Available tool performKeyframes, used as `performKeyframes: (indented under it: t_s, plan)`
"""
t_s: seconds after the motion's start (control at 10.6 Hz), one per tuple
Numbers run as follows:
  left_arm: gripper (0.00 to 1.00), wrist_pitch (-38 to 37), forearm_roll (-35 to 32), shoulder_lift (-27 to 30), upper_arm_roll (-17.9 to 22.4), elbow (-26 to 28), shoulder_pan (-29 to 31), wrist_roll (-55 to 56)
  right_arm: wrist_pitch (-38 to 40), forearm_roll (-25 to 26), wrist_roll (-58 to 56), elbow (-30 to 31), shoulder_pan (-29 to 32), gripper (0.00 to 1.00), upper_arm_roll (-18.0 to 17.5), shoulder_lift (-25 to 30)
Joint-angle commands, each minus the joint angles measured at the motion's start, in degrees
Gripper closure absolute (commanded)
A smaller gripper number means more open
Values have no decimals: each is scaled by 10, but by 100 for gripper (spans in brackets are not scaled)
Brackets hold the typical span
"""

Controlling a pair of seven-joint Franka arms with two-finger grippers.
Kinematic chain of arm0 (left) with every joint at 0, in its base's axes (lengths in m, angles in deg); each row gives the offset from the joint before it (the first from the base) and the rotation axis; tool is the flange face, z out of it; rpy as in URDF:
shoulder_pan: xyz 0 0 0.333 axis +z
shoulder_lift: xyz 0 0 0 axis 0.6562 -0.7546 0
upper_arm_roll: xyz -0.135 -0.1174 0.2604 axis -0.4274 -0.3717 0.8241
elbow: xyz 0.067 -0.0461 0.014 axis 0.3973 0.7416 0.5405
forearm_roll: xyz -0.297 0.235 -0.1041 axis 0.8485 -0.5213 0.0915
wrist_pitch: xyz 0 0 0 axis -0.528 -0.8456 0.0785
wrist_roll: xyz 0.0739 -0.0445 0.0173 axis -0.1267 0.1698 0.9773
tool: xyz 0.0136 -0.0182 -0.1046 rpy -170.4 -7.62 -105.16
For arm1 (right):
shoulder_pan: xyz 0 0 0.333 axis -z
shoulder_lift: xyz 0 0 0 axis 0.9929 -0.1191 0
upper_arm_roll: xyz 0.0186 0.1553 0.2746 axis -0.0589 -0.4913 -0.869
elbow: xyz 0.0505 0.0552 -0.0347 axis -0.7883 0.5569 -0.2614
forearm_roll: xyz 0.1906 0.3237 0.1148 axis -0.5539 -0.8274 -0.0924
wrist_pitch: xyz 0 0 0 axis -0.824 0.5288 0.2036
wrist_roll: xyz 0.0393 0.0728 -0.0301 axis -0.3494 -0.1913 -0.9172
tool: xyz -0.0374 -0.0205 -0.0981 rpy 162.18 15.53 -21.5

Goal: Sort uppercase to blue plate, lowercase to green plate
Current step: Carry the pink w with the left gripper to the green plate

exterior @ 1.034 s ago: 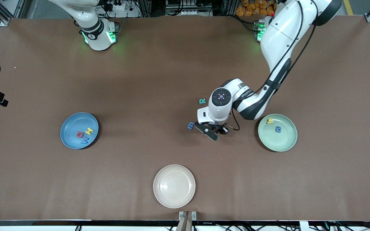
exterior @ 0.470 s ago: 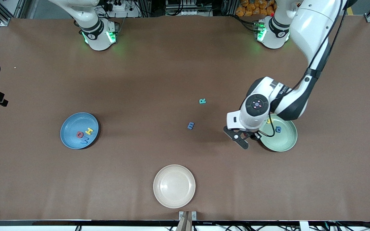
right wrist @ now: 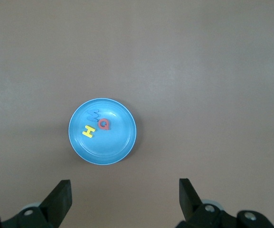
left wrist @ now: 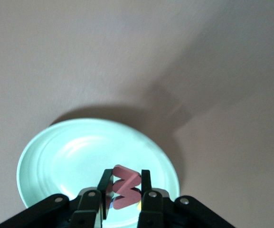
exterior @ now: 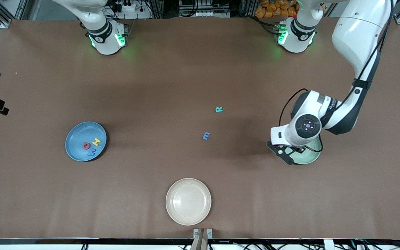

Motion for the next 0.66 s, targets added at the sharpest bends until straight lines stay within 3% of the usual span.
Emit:
performKeyframes:
  t_s: [0.0,0.09,0.38,0.56]
  plan:
    - [86,2,4,17,-9,30,30,-11,6,-8,-8,0,8,0,-5,5]
    - [83,9,4,16,-9,38,43,-11,6,-8,-8,0,8,0,-5,5]
    - [54,16,4,15,-8,46,58,-11,6,-8,-8,0,8,0,-5,5]
    - [42,16,5,15,-7,46,58,-11,6,-8,-8,0,8,0,-5,5]
